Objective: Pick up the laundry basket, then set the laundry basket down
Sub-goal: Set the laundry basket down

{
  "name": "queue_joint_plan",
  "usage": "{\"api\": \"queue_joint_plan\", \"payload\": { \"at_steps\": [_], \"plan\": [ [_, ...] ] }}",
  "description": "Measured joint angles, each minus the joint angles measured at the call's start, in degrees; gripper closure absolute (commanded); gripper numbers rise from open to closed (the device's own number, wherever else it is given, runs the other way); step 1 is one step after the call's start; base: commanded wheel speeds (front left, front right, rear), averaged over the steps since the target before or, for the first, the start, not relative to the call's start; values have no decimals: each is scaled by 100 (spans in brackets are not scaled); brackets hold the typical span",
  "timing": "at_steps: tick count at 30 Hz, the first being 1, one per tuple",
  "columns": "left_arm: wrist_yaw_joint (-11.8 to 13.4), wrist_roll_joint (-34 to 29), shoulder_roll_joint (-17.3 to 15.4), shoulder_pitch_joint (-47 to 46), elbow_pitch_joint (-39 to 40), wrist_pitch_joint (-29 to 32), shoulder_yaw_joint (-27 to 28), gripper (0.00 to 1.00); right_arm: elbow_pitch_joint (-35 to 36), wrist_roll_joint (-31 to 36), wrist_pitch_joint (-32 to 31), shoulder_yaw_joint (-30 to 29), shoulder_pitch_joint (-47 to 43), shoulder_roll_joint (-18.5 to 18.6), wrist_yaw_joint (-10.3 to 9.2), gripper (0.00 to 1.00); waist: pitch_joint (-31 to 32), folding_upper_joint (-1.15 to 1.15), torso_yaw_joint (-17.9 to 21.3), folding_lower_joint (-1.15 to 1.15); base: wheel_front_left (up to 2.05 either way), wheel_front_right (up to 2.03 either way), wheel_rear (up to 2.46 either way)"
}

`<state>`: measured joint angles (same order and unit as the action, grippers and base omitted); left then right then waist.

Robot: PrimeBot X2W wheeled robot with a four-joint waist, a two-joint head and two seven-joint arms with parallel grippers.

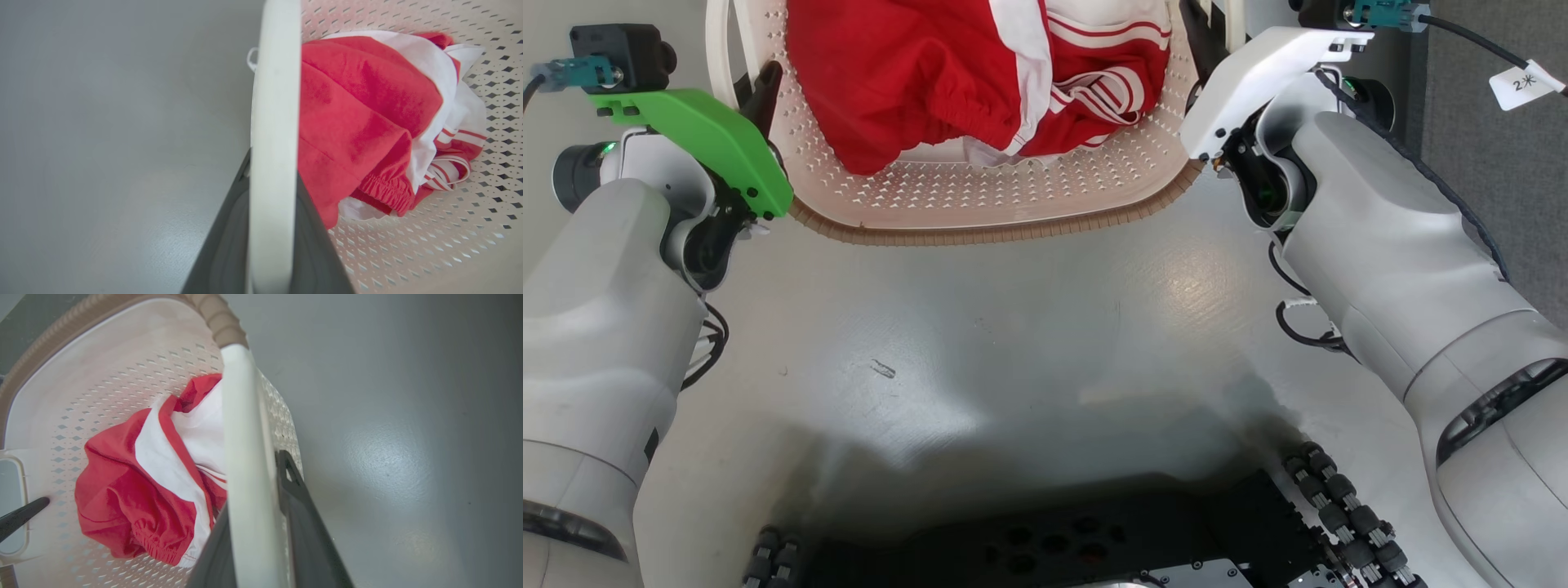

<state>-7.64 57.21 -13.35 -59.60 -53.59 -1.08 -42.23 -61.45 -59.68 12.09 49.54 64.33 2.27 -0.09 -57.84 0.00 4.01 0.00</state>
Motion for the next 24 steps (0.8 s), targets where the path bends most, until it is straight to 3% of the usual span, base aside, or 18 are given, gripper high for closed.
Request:
{"api": "queue_joint_plan", "payload": {
  "at_steps": [2,3,4,5,6,24],
  "plan": [
    [0,-3,1,-11,0,-11,-15,100,-1,-33,7,9,0,5,0,100,-5,0,-3,0,0,0,0],
    [0,-16,3,-16,-1,-35,-24,100,-2,-35,31,14,0,7,0,87,-8,0,-5,0,0,0,0],
    [0,-44,3,-16,-3,-48,-29,73,-5,-41,54,18,1,5,0,56,-9,0,-6,0,0,0,0],
    [0,-52,0,-23,-12,-49,-31,54,-7,-47,77,16,8,11,5,25,-10,0,-6,0,0,0,0],
    [1,-52,-8,-24,-34,-49,-34,0,-13,-49,105,14,21,18,1,0,-10,0,-6,0,0,0,0],
    [2,-51,-67,125,-243,-107,-121,0,-144,-193,156,67,-83,94,-100,0,263,0,46,0,0,0,0]
  ]
}}
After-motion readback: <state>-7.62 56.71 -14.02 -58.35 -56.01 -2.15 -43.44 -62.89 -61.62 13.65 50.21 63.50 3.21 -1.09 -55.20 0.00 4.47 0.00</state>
